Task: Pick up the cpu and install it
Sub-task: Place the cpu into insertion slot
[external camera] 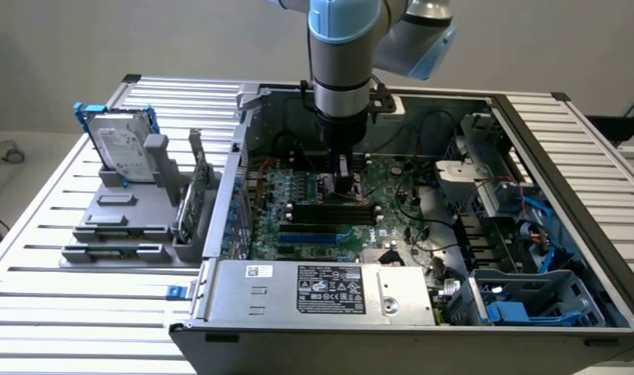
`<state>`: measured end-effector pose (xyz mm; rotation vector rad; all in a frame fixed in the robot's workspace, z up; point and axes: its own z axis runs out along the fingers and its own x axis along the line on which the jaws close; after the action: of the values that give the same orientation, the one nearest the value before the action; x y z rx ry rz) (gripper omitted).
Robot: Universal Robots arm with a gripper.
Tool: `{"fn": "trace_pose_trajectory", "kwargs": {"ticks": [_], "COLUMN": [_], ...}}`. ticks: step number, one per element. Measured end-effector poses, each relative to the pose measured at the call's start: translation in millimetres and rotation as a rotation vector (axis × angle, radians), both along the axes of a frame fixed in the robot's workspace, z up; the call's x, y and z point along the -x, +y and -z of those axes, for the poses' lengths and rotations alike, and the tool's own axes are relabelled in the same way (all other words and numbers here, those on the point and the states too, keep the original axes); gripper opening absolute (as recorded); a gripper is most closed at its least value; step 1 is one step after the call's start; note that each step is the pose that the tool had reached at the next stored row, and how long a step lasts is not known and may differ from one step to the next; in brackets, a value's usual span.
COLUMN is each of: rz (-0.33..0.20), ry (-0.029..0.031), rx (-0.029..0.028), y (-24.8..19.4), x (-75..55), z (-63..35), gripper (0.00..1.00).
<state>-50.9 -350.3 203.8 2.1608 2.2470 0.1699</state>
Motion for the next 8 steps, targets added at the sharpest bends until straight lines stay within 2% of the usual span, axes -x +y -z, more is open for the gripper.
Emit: {"fn": "trace_pose_trajectory", "kwargs": {"ticks": [8], "rz": [0.003], "ry": [-0.0028], "rx": [0.0002], "y": [0.5], "x": [0.0], "z": [2.5], "gripper": [0.54]}}
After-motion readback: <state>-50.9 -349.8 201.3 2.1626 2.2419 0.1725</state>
